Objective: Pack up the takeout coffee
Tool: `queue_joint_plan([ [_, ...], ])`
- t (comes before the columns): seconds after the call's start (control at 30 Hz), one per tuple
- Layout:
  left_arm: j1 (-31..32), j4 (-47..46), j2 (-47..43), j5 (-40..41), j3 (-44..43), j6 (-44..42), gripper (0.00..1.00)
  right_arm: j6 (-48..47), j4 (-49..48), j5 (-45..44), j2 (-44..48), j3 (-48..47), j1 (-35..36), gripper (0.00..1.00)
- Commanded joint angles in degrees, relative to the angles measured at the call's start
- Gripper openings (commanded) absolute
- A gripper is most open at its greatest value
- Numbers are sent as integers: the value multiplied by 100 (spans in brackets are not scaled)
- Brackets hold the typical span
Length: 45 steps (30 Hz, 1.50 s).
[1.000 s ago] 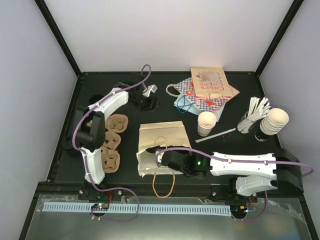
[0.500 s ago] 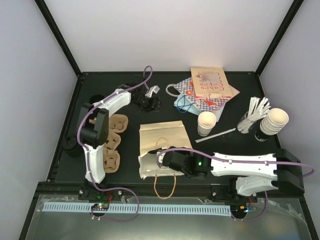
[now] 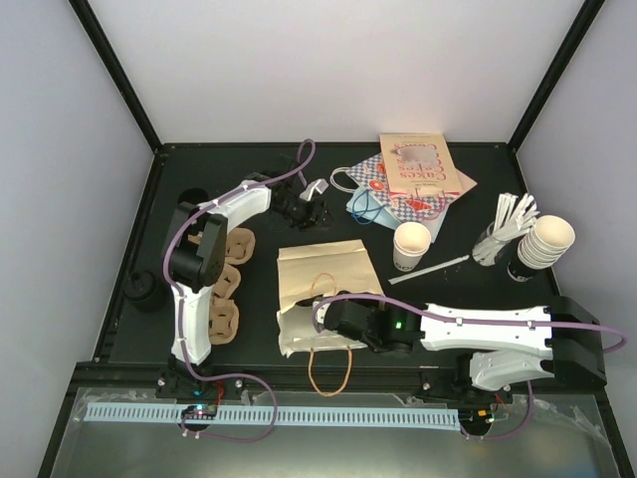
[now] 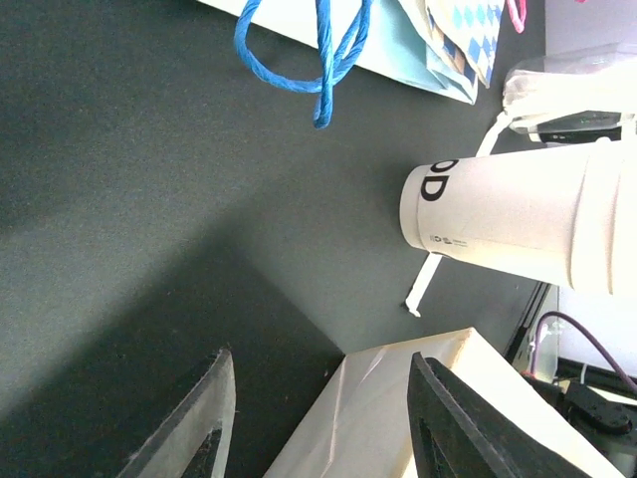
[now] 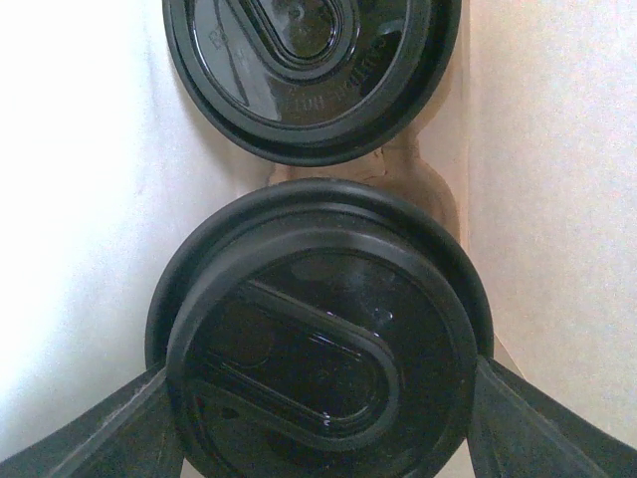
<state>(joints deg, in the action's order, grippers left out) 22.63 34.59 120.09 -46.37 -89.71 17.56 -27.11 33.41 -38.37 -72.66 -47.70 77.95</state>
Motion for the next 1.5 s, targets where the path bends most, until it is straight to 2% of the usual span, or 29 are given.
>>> queue_joint_plan([
  [0.0,47,-259,112,-264,-37,50,50,0,-44,-144,109,30,-73,68],
  [0.57,162,-353,442,-785,3,-35,47,-245,-491,-205,2,64,-239,68],
  [1.2,373,-444,354,-1085,410,-82,42,-487,-983,-228,-459,78,-412,68],
  [1.47,404,-379,334,-1183,412,-115,41,-593,-1596,-472,-412,313,-452,68],
])
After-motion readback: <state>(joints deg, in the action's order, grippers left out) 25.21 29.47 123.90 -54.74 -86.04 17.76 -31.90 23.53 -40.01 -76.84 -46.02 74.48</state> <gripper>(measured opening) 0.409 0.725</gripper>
